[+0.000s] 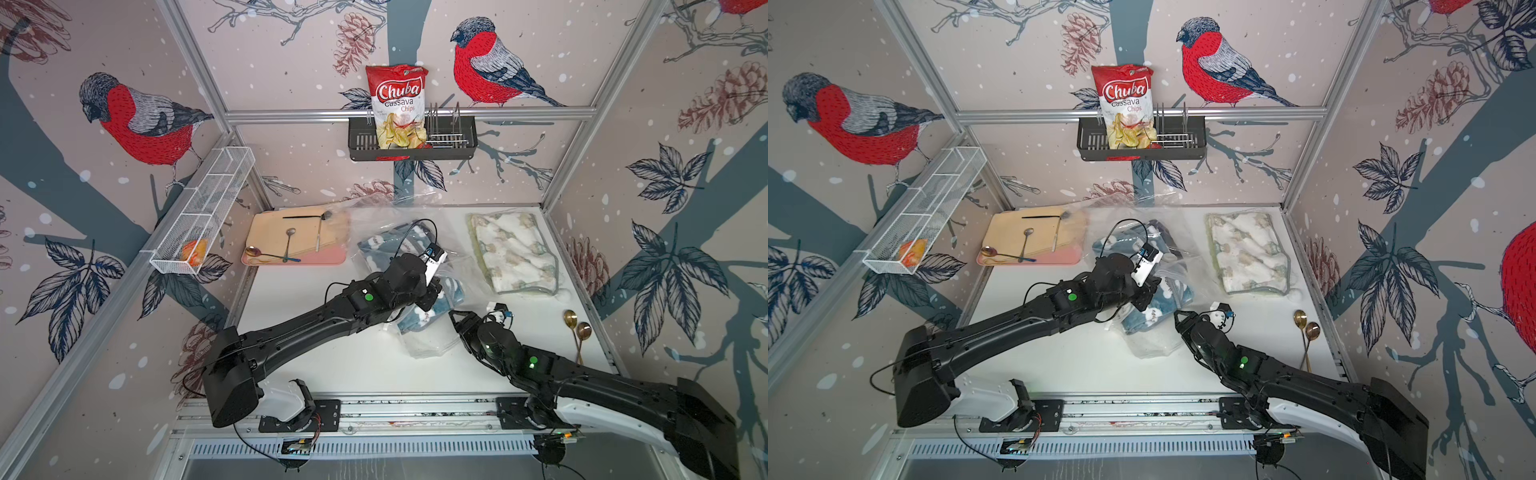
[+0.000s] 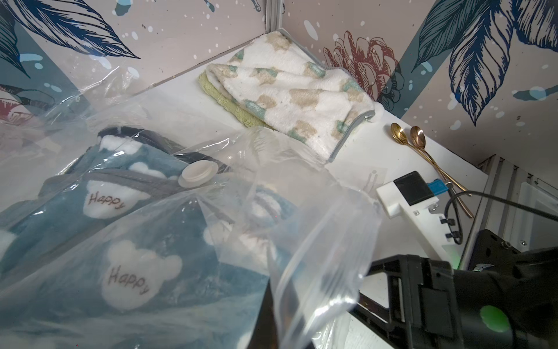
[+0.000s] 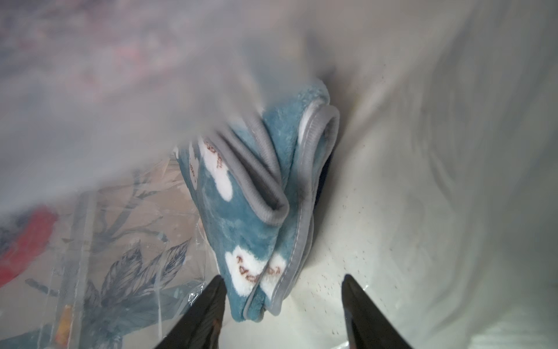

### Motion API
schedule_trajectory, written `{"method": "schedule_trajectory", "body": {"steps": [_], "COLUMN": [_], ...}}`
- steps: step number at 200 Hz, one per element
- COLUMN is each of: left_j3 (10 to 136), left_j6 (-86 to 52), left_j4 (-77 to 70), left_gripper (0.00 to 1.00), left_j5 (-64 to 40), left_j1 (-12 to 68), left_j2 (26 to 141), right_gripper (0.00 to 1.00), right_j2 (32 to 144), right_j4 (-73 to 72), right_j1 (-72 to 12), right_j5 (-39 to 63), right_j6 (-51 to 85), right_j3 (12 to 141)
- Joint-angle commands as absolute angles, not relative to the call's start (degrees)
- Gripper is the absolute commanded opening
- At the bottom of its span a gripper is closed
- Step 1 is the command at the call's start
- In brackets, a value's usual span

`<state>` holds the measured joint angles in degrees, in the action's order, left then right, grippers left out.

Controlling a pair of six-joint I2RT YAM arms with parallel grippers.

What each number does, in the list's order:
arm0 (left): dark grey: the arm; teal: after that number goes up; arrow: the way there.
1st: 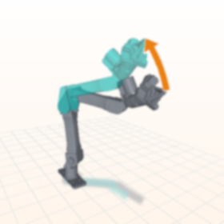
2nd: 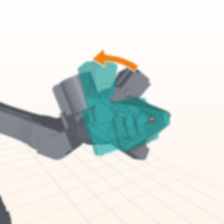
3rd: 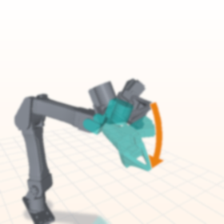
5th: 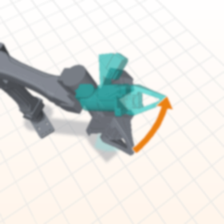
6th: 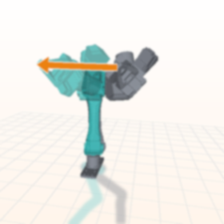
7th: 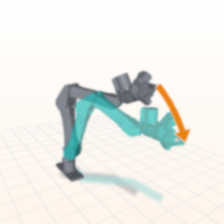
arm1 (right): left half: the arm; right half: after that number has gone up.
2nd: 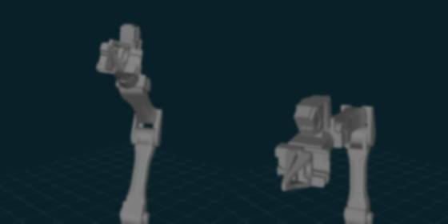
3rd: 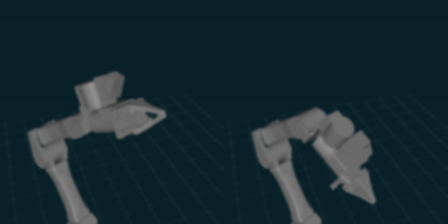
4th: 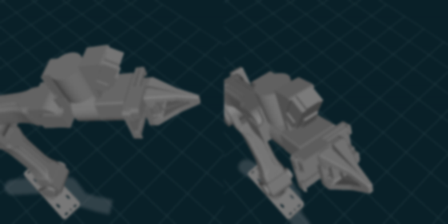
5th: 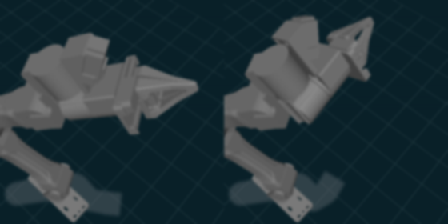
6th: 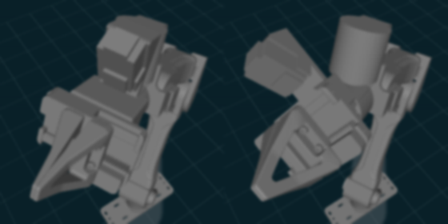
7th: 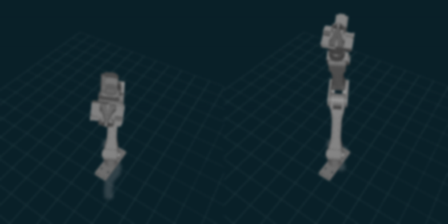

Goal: Take the blanket out of the vacuum bag
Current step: Take out the blanket from the vacuum bag.

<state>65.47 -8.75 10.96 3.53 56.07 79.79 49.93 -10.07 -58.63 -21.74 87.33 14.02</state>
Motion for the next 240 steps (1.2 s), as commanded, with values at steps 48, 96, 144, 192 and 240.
{"method": "schedule_trajectory", "body": {"steps": [48,96,144,192,240], "left_j3": [64.4,64.6,64.6,64.7,64.7], "left_j6": [-9.6,-10.0,-10.3,-10.3,-10.3], "left_j4": [7.6,7.6,7.6,7.8,7.7], "left_gripper": [0.00,0.00,0.00,0.00,0.00], "left_j5": [4.5,3.9,3.2,3.0,2.9], "left_j1": [55.7,55.5,55.5,55.5,55.5], "left_j2": [77.9,78.3,78.5,78.7,78.6], "right_gripper": [0.68,0.71,0.59,0.29,0.17], "right_j2": [61.6,67.4,74.5,76.5,72.1], "right_j4": [-22.2,-27.4,-35.0,-32.9,-29.1], "right_j1": [-52.9,-52.5,-50.9,-50.9,-51.2], "right_j5": [-10.2,-7.4,-4.3,-1.8,-2.5], "right_j6": [83.6,83.2,82.7,79.6,78.7], "right_j3": [15.7,17.0,18.1,23.0,24.7]}}
